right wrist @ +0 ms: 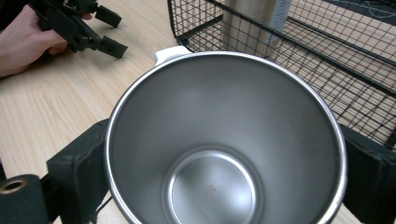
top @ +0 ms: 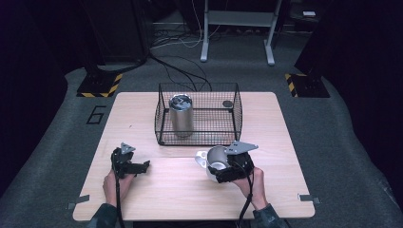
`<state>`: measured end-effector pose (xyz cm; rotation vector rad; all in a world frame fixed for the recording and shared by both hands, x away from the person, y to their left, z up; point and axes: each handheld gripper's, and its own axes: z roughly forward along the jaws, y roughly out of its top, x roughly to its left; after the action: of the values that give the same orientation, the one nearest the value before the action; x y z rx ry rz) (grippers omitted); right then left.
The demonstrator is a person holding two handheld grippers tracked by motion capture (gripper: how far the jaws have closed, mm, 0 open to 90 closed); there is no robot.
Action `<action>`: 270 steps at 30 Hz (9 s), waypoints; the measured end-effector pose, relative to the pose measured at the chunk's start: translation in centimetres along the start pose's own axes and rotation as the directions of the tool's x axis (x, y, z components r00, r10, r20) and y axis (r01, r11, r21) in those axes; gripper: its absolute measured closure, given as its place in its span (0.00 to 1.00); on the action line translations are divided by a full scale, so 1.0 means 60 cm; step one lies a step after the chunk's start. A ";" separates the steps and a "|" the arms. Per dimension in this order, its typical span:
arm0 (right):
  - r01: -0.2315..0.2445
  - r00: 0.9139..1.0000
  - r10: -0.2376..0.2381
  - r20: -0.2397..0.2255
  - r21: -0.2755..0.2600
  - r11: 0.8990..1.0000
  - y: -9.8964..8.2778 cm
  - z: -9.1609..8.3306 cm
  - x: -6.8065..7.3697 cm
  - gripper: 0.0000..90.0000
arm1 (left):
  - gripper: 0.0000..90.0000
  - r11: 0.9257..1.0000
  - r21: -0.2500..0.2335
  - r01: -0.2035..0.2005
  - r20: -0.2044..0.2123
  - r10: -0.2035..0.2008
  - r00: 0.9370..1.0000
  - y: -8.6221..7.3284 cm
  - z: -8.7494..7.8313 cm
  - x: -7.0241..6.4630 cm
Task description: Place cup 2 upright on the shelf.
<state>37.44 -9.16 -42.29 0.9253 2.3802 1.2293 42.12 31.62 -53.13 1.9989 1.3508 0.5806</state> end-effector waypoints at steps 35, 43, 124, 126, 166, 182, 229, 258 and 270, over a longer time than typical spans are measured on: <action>-0.059 0.995 0.060 0.080 -0.022 0.998 0.075 -0.054 -0.079 0.07 | 0.00 1.000 -0.002 -0.027 0.027 0.027 0.999 -0.002 -0.002 0.002; -0.050 0.995 0.051 0.089 -0.021 0.999 0.097 -0.052 -0.088 0.07 | 0.00 1.000 -0.002 -0.028 0.027 0.028 0.999 -0.001 -0.002 0.002; -0.078 0.974 0.064 0.215 0.057 0.995 0.222 0.089 -0.191 0.07 | 0.00 1.000 -0.005 -0.022 0.030 0.023 0.999 -0.003 -0.002 0.001; -0.088 0.972 0.073 0.223 0.058 0.994 0.223 0.092 -0.192 0.07 | 0.00 1.000 -0.004 -0.022 0.030 0.022 0.999 -0.003 -0.002 0.001; -0.139 0.964 0.102 0.246 0.139 0.981 0.202 0.186 -0.201 0.07 | 0.00 1.000 -0.005 -0.019 0.027 0.019 0.999 -0.003 -0.002 0.000; -0.166 0.960 0.118 0.253 0.176 0.970 0.185 0.216 -0.200 0.06 | 0.00 1.000 -0.005 -0.018 0.027 0.018 0.999 -0.003 -0.002 0.000; -0.239 0.955 0.182 0.234 0.246 0.939 0.176 0.246 -0.198 0.06 | 0.00 1.000 -0.007 -0.018 0.020 0.018 1.000 -0.003 -0.002 0.000; -0.164 0.976 0.132 0.176 0.181 0.970 0.201 0.179 -0.182 0.01 | 0.00 1.000 -0.005 -0.019 0.019 0.019 1.000 -0.003 -0.002 0.000; -0.062 0.990 0.046 0.134 0.119 0.991 0.202 0.097 -0.131 0.01 | 0.00 1.000 -0.006 -0.020 0.018 0.020 1.000 -0.003 -0.003 0.000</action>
<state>51.31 -5.69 -36.07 1.0808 2.3620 1.0153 41.91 31.72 -53.15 2.0103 1.3182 0.5740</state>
